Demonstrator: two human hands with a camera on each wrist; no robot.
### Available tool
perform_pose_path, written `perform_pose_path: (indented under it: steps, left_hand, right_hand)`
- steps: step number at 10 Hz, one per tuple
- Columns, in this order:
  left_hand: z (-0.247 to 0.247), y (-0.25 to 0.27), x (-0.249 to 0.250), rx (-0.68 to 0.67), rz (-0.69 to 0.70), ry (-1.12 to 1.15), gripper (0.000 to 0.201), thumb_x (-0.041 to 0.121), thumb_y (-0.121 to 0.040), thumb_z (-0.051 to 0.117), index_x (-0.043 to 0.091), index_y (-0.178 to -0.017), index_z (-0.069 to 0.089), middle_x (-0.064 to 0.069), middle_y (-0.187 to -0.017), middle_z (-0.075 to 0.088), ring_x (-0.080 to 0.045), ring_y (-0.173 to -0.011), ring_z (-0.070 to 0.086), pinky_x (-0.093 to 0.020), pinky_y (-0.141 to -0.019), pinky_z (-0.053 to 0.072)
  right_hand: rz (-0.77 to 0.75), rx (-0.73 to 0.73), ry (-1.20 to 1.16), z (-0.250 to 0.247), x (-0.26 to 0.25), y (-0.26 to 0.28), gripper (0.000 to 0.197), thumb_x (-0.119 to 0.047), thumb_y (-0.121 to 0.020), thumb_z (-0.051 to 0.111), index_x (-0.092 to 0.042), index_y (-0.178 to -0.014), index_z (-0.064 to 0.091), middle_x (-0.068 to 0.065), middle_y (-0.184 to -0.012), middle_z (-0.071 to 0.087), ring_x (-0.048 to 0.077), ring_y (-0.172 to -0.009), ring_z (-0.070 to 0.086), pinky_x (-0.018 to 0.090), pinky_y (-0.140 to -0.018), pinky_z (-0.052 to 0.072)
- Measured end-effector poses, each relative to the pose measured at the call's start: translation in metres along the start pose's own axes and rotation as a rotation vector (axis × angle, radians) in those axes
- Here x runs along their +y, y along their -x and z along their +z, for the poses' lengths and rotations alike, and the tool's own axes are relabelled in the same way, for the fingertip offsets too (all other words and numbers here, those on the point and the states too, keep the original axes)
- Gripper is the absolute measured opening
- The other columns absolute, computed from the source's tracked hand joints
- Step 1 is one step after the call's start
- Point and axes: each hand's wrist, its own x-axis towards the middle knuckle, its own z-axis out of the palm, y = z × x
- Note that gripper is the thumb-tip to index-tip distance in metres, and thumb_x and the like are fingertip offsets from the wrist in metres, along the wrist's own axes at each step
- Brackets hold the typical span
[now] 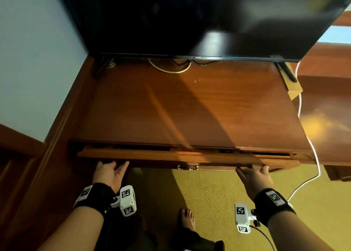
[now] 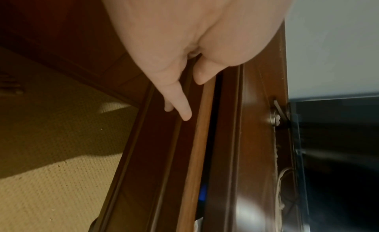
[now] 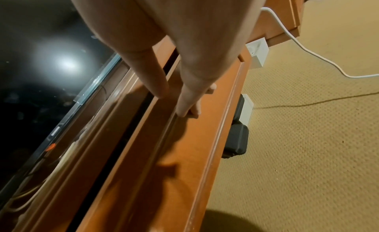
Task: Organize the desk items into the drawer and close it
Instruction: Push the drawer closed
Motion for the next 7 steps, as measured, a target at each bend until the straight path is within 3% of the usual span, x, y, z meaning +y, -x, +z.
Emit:
perform_pose_path:
  steps: [1, 2, 3, 4, 5, 6, 7]
  left_hand:
    - [0.008, -0.007, 0.008, 0.079, 0.152, -0.423, 0.063, 0.061, -0.1, 0.048, 0.008, -0.12, 0.076, -0.021, -0.121, 0.058, -0.032, -0.101, 0.065, -0.038, -0.094, 0.055]
    - [0.024, -0.017, 0.013, 0.077, 0.196, -0.545, 0.064, 0.068, -0.098, 0.047, 0.015, -0.118, 0.077, -0.02, -0.124, 0.059, -0.031, -0.104, 0.066, -0.038, -0.094, 0.056]
    - [0.029, -0.018, 0.02, 0.073, 0.243, -0.621, 0.069, 0.071, -0.098, 0.041, 0.017, -0.122, 0.077, -0.02, -0.128, 0.062, -0.032, -0.118, 0.061, -0.039, -0.102, 0.052]
    - [0.038, -0.013, 0.024, 0.1, 0.047, -0.334, 0.065, 0.059, -0.104, 0.031, 0.015, -0.135, 0.068, -0.02, -0.139, 0.059, -0.034, -0.136, 0.051, -0.044, -0.112, 0.044]
    - [0.033, -0.01, 0.022, -0.097, -0.089, 0.201, 0.068, -0.012, -0.105, 0.035, 0.02, -0.164, 0.021, -0.027, -0.16, 0.034, -0.045, -0.141, 0.046, -0.055, -0.113, 0.044]
    - [0.016, -0.017, 0.021, -0.185, -0.054, -0.079, 0.087, -0.018, -0.099, 0.039, 0.034, -0.164, 0.014, -0.027, -0.157, 0.038, -0.045, -0.135, 0.052, -0.061, -0.115, 0.04]
    - [-0.017, -0.024, 0.019, -0.217, -0.095, -0.555, 0.079, 0.002, -0.1, 0.057, 0.037, -0.162, 0.023, -0.017, -0.147, 0.053, -0.036, -0.131, 0.057, -0.053, -0.111, 0.046]
  right_hand:
    - [-0.009, 0.007, 0.102, -0.02, -0.021, -0.01, 0.043, -0.048, -0.11, 0.023, -0.048, -0.14, 0.054, -0.012, -0.123, 0.071, 0.038, -0.127, 0.039, 0.036, -0.109, 0.026]
    - [0.023, 0.028, 0.028, -0.022, -0.032, -0.021, 0.044, -0.056, -0.107, 0.028, -0.049, -0.127, 0.066, -0.009, -0.112, 0.074, 0.037, -0.126, 0.036, 0.033, -0.106, 0.033]
    - [0.082, -0.014, -0.037, -0.026, -0.038, -0.029, 0.044, -0.057, -0.106, 0.033, -0.045, -0.116, 0.074, -0.005, -0.118, 0.073, 0.043, -0.135, 0.032, 0.036, -0.115, 0.029]
    - [0.15, -0.036, -0.489, -0.025, -0.048, -0.035, 0.023, -0.052, -0.092, 0.068, -0.056, -0.114, 0.068, 0.01, -0.13, 0.067, 0.039, -0.123, 0.051, 0.042, -0.108, 0.045]
    - [0.303, 0.01, -1.157, -0.015, -0.038, -0.041, 0.091, 0.004, -0.088, 0.071, -0.021, -0.159, 0.02, 0.03, -0.143, 0.049, 0.03, -0.09, 0.064, 0.043, -0.076, 0.062]
    - [0.282, -0.081, -1.071, -0.015, -0.031, -0.028, 0.091, 0.014, -0.092, 0.057, -0.018, -0.161, 0.007, 0.023, -0.143, 0.047, 0.042, -0.1, 0.065, 0.055, -0.085, 0.059]
    - [0.241, -0.133, -0.74, -0.006, -0.006, -0.008, 0.103, 0.005, -0.091, 0.064, -0.032, -0.163, 0.0, 0.011, -0.135, 0.052, 0.037, -0.099, 0.068, 0.048, -0.086, 0.058]
